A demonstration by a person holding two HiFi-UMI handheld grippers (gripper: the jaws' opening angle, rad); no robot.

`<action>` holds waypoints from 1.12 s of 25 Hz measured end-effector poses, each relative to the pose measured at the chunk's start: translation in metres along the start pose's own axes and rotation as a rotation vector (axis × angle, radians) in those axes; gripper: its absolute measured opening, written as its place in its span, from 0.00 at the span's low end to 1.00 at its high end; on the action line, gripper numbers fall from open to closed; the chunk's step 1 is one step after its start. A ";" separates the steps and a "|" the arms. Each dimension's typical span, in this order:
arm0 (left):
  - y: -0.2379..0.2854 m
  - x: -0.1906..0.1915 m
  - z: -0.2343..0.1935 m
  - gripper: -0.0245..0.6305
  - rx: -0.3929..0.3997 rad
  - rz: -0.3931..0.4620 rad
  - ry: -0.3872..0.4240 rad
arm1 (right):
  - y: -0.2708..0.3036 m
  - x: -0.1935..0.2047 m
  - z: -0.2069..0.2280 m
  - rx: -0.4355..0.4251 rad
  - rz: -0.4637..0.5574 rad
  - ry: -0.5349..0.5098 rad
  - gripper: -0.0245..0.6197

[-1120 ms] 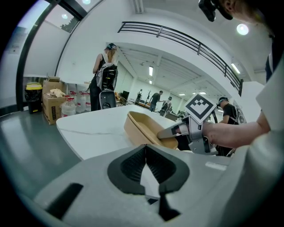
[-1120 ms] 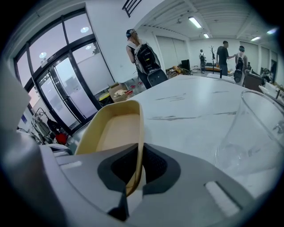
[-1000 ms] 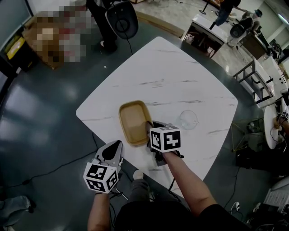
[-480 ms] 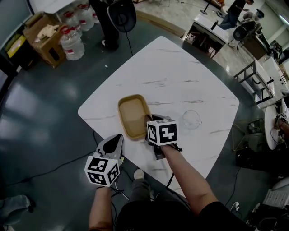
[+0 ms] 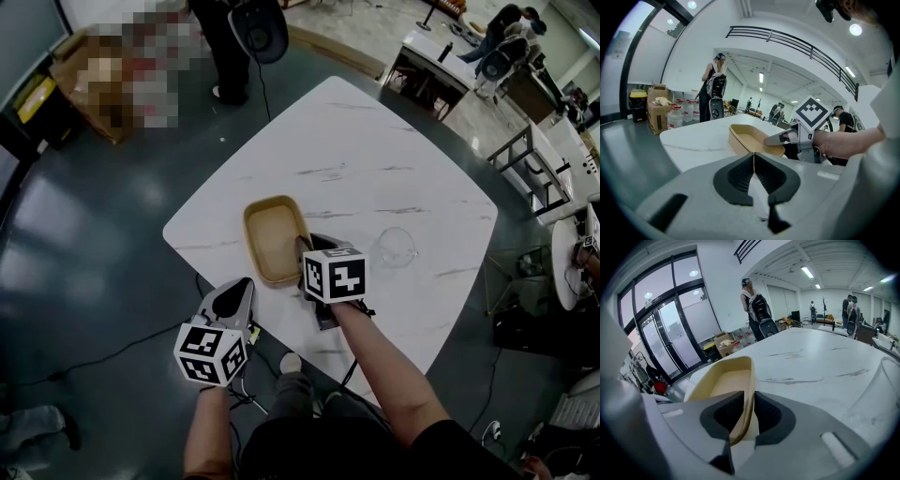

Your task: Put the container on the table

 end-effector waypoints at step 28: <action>-0.031 -0.032 0.086 0.03 -0.081 0.150 0.043 | -0.123 -0.001 -0.005 -0.109 0.092 -0.037 0.12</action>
Point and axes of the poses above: the fingertips, and each gripper's own axes: y forward along the fingers, z to its right, x out of its underside, the point moved 6 cm from there along -y, backward along the fingers, and after that the axes turned 12 degrees about z, right-handed, at the moved point
